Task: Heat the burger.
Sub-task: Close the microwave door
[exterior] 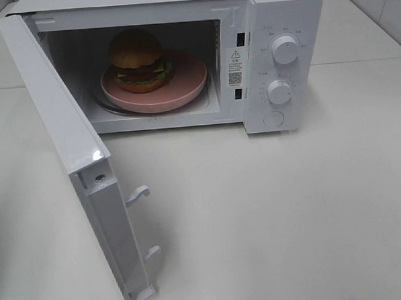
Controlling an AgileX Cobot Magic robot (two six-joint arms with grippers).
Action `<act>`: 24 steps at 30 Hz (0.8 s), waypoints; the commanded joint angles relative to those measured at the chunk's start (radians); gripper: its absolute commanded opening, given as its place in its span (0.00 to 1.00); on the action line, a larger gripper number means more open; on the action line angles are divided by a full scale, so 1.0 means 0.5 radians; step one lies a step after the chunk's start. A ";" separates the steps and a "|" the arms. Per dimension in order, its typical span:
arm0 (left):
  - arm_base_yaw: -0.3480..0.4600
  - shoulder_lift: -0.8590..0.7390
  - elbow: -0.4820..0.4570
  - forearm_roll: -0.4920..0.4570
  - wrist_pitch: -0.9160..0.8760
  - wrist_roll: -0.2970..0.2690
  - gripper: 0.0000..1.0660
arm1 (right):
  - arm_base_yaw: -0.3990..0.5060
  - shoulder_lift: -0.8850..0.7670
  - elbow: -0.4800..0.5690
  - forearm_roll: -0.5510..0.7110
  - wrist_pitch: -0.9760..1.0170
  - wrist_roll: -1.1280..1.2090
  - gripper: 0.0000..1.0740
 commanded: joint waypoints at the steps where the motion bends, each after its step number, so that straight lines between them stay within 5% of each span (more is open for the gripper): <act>1: -0.006 0.134 0.010 0.302 -0.256 -0.142 0.00 | -0.006 -0.058 0.002 0.014 -0.014 -0.008 0.71; 13: -0.006 0.730 -0.096 0.968 -0.652 -0.628 0.00 | -0.006 -0.058 0.002 0.014 -0.014 -0.008 0.71; 24: -0.036 0.984 -0.184 1.028 -0.818 -0.770 0.00 | -0.006 -0.058 0.002 0.014 -0.014 -0.008 0.71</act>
